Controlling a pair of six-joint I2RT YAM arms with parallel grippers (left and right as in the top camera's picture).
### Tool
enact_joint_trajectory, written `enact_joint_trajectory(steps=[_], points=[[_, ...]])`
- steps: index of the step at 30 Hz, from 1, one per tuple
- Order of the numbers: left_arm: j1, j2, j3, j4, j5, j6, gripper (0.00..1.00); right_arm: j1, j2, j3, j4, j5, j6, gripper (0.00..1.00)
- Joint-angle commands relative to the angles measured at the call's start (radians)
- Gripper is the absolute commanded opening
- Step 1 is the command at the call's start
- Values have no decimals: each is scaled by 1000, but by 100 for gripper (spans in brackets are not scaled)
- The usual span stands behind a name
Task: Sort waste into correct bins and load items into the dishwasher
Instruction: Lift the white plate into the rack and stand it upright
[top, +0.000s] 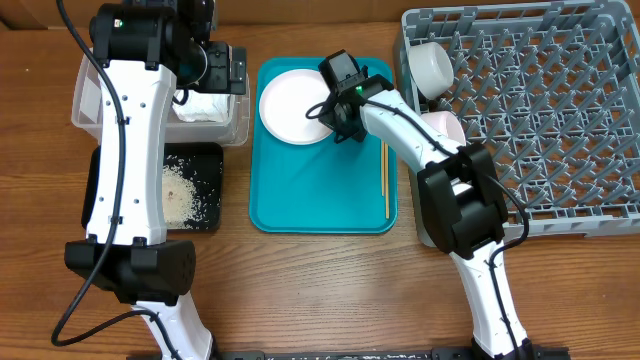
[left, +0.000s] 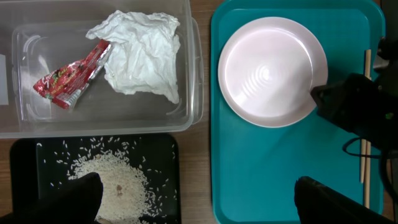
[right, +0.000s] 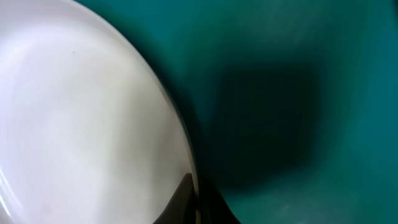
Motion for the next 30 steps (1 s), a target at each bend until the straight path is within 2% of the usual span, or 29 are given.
enact_joint_trajectory(steps=[1, 6, 14, 19, 21, 23, 30], points=[[-2, 0, 13, 2, -10, -18, 100, -44, -93, 76, -45, 60, -188, 4], [-2, 0, 13, 2, -11, -18, 100, -70, -223, 169, -148, 225, -341, 4], [-2, 0, 13, 2, -10, -18, 100, -80, -417, 177, -153, 492, -551, 4], [-3, 0, 13, 2, -10, -18, 100, -125, -440, 177, -163, 905, -628, 4], [-2, 0, 13, 2, -10, -18, 100, -162, -434, 174, -168, 1009, -681, 4], [-2, 0, 13, 2, -10, -18, 100, -208, -427, 170, -167, 1016, -758, 4], [-2, 0, 13, 2, -10, -18, 100, -348, -394, 111, -143, 954, -834, 4]])
